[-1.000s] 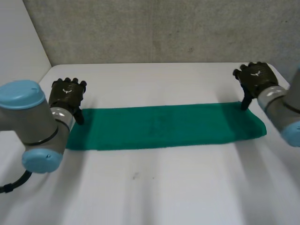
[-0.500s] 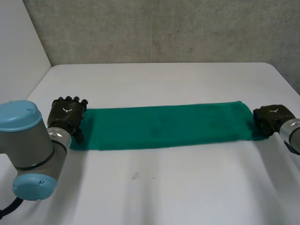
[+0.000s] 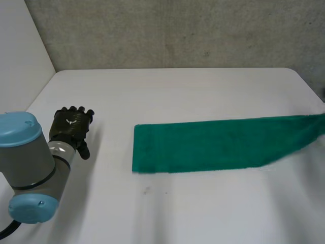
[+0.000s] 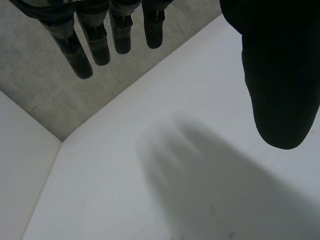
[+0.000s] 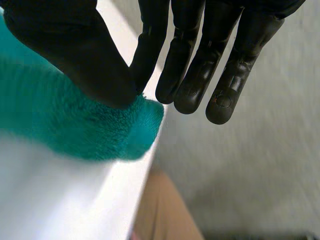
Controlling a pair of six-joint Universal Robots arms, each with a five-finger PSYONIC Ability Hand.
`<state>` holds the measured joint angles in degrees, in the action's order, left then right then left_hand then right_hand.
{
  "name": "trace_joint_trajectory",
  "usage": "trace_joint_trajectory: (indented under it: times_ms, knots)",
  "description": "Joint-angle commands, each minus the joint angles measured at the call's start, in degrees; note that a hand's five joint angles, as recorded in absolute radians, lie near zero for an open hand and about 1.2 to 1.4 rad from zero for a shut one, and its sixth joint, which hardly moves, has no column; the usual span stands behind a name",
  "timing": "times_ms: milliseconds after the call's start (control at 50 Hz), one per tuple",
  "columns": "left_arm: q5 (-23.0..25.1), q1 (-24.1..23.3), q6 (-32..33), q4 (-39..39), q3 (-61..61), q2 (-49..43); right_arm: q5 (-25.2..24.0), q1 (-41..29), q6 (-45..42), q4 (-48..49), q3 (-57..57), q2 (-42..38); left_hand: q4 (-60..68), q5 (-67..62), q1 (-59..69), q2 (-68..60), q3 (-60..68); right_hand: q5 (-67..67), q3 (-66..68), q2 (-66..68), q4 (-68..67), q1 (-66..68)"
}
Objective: Fold the towel.
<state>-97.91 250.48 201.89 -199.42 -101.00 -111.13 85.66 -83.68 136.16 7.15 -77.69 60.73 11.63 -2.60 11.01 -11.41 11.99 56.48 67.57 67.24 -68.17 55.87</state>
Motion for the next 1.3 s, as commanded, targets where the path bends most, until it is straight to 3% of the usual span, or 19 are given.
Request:
trace_joint_trajectory:
  times_ms: [20, 100, 200, 320, 360, 380, 400, 420, 500, 660, 820, 1040, 1300]
  knots:
    - [-0.08, -0.08, -0.01, 0.00, -0.25, 1.00, -11.90, -16.50, 9.30, 0.32, 0.17, 4.40, -1.63, 2.60, -1.01, 1.41, -1.99, 13.52, 12.43, 12.76, -11.83, 24.13]
    - [-0.08, -0.08, -0.01, 0.09, -0.34, 1.62, -17.17, -27.73, 11.23, 0.85, 0.35, 4.57, -1.63, 2.60, -1.01, 1.41, -1.99, 13.52, 12.43, 12.76, -11.83, 24.13]
    - [-0.08, 0.01, -0.09, 0.00, -1.48, 2.14, -19.65, -38.12, 11.41, 1.29, 0.53, 2.56, -1.63, 2.60, -1.01, 1.41, -1.99, 13.52, 12.43, 12.76, -11.83, 24.13]
    - [-0.08, 0.01, -0.01, 0.00, -2.19, 2.32, -18.86, -45.60, 10.36, 1.12, 3.95, -7.54, -1.63, 2.60, -1.01, 1.41, -1.99, 13.52, 12.43, 12.76, -11.83, 24.13]
    - [-0.08, -0.08, -0.01, 0.00, -2.45, 2.32, -15.71, -46.22, 10.71, 1.64, 5.97, -10.36, -1.63, 2.60, -1.01, 1.41, -1.99, 13.52, 12.43, 12.76, -11.83, 24.13]
    - [-0.08, -0.08, -0.01, 0.00, -2.54, 2.32, -13.78, -46.05, 10.80, 1.64, 6.58, -10.72, -1.63, 2.60, -1.01, 1.41, -1.99, 10.41, 9.33, 9.65, -8.72, 21.02]
    - [-0.08, -0.16, -0.09, 0.00, -2.71, 2.32, -11.33, -45.96, 10.80, 1.64, 7.11, -10.72, -1.63, 2.60, -1.01, 1.41, -1.99, -2.61, -3.69, -3.37, 4.30, 8.00]
    - [-0.08, -0.17, -0.09, 0.00, -2.80, 2.32, -5.56, -45.61, 11.06, 1.64, 7.64, -10.37, -1.63, 2.60, -1.01, 1.41, -1.99, -25.05, -26.14, -25.81, 26.74, -14.44]
    - [0.00, -0.17, -0.09, 0.00, -3.24, 2.32, 4.14, -40.81, 12.63, 2.43, 8.00, -8.45, -1.63, 2.60, -1.01, 1.41, -1.99, -38.86, -39.95, -39.62, 40.55, -28.25]
    - [0.00, -0.17, -0.09, -0.18, -3.07, 2.32, -0.57, -23.40, 20.02, 2.17, 2.11, -1.93, -1.63, 2.60, -1.01, 1.41, -1.99, -42.44, -43.52, -43.20, 44.13, -31.83]
    - [0.00, -0.78, -0.09, -0.70, -3.24, 2.06, -0.66, -10.03, 28.00, 0.33, 4.38, -3.06, -1.63, 2.60, -1.01, 1.41, -1.99, -38.58, -39.67, -39.34, 40.27, -27.97]
    - [0.00, -1.13, -0.09, -0.70, -3.24, 1.44, -4.62, -8.69, 47.69, -10.83, 20.10, -16.76, -1.63, 2.60, -1.01, 1.41, -1.99, -36.22, -37.31, -36.98, 37.91, -25.61]
    - [0.00, -1.05, -0.09, -0.79, -3.33, 1.01, -2.16, -8.96, 53.78, -12.86, 35.94, -29.96, -1.63, 2.60, -1.01, 1.41, -1.99, -34.53, -35.62, -35.29, 36.22, -23.92]
